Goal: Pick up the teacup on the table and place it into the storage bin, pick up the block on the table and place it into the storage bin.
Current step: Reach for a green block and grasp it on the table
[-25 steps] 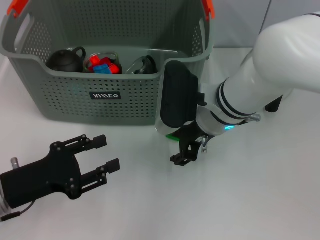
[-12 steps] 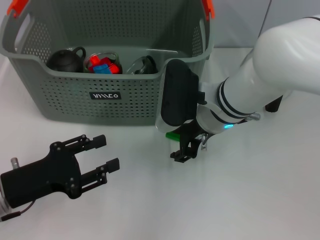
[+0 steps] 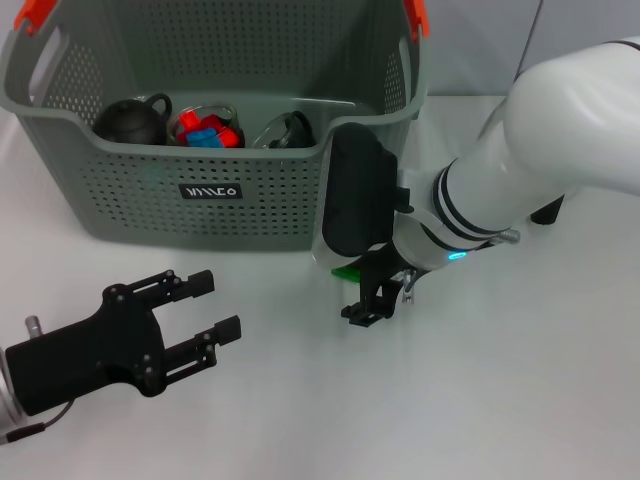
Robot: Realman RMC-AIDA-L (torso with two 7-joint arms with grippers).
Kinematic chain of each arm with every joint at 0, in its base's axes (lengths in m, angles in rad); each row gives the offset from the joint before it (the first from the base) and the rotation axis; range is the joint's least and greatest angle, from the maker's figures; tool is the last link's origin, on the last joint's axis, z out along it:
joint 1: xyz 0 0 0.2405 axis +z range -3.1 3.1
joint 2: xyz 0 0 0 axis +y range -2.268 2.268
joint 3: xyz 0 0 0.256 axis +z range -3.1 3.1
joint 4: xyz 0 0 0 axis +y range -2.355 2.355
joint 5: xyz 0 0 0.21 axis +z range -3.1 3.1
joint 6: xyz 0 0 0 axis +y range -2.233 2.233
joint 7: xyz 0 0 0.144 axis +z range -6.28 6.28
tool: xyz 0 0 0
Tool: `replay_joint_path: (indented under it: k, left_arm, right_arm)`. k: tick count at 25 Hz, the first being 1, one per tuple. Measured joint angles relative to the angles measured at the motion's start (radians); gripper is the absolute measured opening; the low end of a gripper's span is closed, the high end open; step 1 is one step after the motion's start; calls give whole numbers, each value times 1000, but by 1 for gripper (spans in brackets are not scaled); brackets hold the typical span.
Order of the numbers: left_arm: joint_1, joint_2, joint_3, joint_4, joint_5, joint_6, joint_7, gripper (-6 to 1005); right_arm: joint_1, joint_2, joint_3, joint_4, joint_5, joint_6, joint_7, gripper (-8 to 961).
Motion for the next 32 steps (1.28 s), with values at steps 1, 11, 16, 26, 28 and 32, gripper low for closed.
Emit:
replay_joint_path:
  k: [1,11,16,26,28,32]
  left_arm:
    - [0,0,0,-1,1,-4,0,628]
    - [-3,2,0,-9,0,-9,0,628]
    - [-4,2,0,-9,0,-9,0,628]
    - [-4,2,0,-9,-1,-9,0,629]
    - [-4,2,0,-9,-1,-10,0,629]
    - [-4,2,0,-9,0,-10,0,629]
  right_arm:
    - [0,0,-1,0,1,0,0,674]
    - [1,2,-18,12,9,11,-1,673]
    - [0,2,-36,13,9,38,4,673]
    - [0,-1,-59,20,42,27,8,668]
    - [0,-4,-54,10,59,-7,5,667]
    - [3,-9,-38,-14,73,-111,2,672]
